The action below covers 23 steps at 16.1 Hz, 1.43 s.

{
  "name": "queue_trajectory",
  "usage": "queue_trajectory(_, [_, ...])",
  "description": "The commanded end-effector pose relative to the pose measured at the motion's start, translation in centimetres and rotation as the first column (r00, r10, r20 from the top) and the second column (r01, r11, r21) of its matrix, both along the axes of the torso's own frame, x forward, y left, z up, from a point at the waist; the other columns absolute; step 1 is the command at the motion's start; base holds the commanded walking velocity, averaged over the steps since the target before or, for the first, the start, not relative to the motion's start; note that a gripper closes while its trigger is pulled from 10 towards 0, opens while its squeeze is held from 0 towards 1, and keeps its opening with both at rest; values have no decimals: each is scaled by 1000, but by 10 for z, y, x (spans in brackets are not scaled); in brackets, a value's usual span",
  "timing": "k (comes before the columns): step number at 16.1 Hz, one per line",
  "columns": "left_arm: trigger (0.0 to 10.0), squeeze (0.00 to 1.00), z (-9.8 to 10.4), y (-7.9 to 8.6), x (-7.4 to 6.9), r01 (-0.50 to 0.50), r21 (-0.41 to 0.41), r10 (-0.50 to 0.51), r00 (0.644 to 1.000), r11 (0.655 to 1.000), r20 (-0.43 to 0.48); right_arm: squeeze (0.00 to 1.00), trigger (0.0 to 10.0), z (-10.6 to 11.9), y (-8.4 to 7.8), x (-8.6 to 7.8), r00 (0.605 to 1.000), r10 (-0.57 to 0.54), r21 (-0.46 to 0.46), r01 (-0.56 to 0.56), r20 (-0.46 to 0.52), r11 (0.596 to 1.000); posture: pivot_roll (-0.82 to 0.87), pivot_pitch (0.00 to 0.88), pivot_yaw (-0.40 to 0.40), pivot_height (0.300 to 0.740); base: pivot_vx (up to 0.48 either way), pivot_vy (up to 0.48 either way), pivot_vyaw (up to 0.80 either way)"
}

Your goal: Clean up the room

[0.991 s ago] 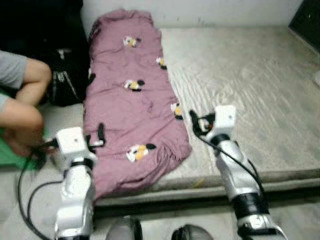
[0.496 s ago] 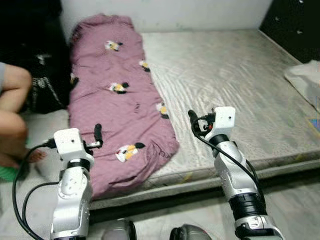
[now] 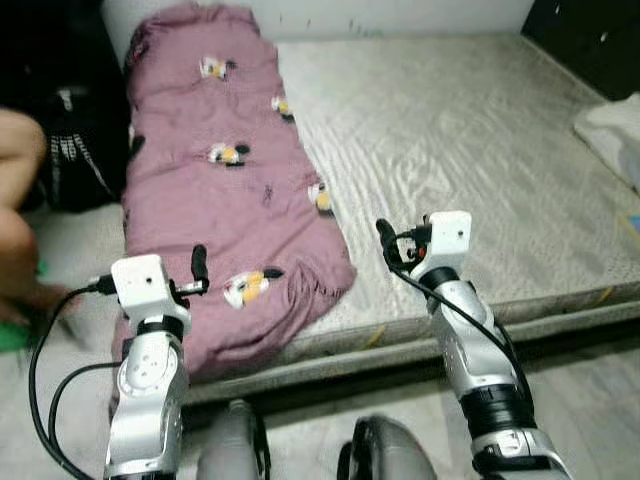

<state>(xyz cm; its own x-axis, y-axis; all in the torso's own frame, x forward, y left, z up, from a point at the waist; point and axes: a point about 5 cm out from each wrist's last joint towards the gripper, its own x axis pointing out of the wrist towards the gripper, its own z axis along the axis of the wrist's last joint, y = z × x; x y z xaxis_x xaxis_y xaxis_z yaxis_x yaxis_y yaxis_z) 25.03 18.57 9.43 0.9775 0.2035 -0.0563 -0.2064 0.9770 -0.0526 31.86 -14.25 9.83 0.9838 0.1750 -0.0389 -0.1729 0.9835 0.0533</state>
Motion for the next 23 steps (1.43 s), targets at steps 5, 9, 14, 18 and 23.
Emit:
queue_trajectory(5, [10000,0,3,8,-1,-61,18,61,998,998,11,0,10000,2,-1,1,1000,8,-4,-8,-2,1000,-28,56,-33,637,0,0,0])
queue_trajectory(9, [10000,0,2,9,-2,-72,11,72,997,997,4,0,10000,3,3,0,999,43,-19,-42,5,999,-27,57,-33,637,0,0,297])
queue_trajectory(14, [10000,0,2,9,-2,-71,7,71,997,997,-1,0,10000,2,3,0,999,41,-13,-41,-3,999,-28,60,-31,637,0,0,593])
queue_trajectory(18, [10000,0,2,9,-2,-71,3,71,997,997,-3,0,10000,2,5,0,998,57,-12,-57,-4,998,-28,64,-33,637,0,0,591])
queue_trajectory(23, [10000,0,2,7,-1,-65,-3,65,998,998,-5,0,10000,2,3,1,999,49,-9,-49,-10,999,-30,65,-34,637,0,0,0])
